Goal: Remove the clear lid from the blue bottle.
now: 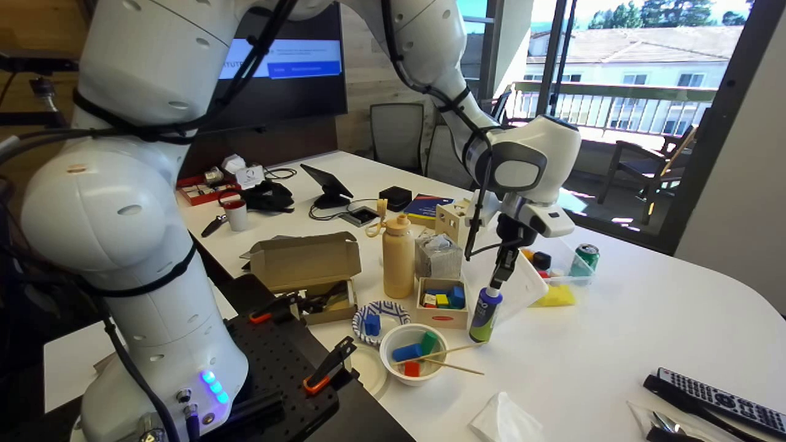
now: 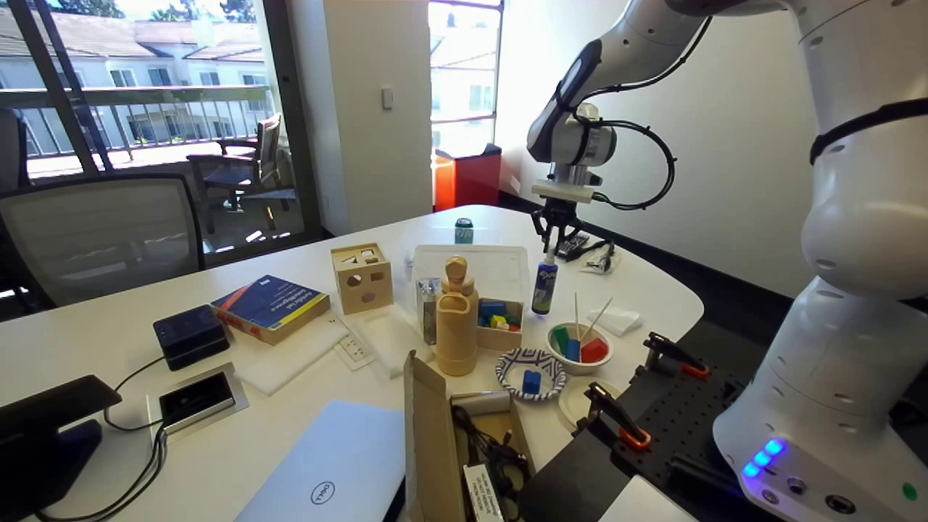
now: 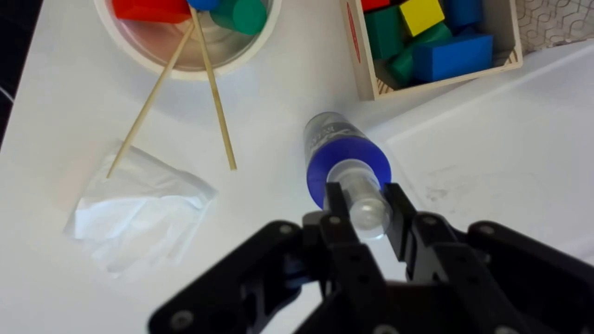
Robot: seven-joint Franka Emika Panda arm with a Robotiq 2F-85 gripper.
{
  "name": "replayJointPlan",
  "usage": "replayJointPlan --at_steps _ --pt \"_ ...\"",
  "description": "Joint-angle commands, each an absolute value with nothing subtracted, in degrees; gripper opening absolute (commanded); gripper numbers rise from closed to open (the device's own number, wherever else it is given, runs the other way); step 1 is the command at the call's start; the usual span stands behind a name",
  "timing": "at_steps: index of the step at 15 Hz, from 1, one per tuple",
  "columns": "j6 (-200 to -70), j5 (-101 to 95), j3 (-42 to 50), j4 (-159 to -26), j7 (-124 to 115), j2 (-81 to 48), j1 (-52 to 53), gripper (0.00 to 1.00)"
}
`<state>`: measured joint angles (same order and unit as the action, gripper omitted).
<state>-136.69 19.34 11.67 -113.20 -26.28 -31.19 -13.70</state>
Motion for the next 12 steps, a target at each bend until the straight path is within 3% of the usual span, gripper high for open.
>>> replayJointPlan --at_steps 1,12 --pt "-132.75 17.61 13.38 -110.74 -29.67 -30.07 -12.11 0.06" --pt "-130.37 11.81 14.82 -106.87 -38.47 -34.21 -8.62 0.06"
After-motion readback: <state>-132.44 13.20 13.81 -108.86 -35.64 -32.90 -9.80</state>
